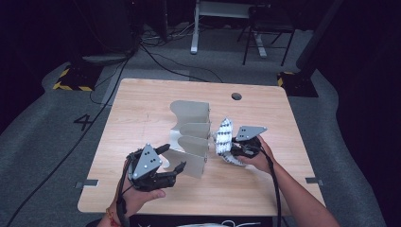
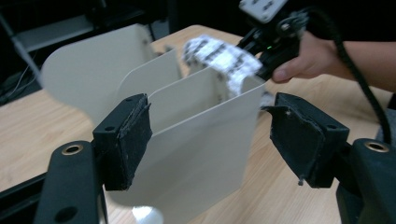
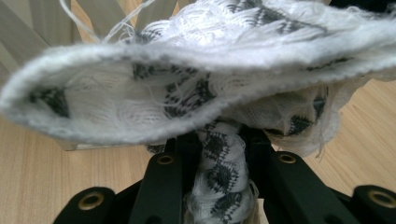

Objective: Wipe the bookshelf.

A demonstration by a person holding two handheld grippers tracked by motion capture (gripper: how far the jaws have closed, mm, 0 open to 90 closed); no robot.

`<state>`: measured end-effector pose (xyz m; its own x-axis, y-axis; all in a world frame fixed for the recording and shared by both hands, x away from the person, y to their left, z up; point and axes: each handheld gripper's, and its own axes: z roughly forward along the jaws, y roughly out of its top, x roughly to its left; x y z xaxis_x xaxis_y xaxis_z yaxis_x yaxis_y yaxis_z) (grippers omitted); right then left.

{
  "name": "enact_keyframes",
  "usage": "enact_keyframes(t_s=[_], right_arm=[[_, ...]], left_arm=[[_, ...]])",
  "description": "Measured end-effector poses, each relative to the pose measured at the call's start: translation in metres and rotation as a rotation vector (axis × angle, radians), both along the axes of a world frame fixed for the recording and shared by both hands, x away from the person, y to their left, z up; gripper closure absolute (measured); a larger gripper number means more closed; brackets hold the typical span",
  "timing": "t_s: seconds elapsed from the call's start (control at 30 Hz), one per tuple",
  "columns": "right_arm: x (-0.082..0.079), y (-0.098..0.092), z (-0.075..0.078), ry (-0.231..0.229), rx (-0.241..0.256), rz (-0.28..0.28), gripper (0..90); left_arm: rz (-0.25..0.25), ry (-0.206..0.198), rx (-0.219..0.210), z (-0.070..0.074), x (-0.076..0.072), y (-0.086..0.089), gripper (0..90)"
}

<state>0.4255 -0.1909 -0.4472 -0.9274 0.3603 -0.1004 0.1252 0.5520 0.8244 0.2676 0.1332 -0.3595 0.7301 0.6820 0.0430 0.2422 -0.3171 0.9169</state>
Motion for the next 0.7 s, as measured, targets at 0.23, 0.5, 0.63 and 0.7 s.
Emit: enact_keyframes(t_s=[0.23,0.5,0.63,0.7], right_arm=[[0.001,-0.004,-0.005,0.014,-0.01,-0.004,74.1],[0.001,-0.007,-0.006,0.02,-0.004,-0.014,74.1],[0.0,-0.006,-0.008,0.016,-0.013,-0.012,74.1],[0.0,-0.006,-0.008,0.015,-0.014,-0.011,74.0]], left_arm=[[-0.086,0.01,0.029,0.0,0.005,-0.038,34.2],[-0.068,0.0,0.115,-0.005,0.018,-0.081,43.2],[-0.037,0.011,0.156,-0.011,0.026,-0.088,48.5],[-0.031,0.03,0.153,-0.014,0.03,-0.088,50.4]])
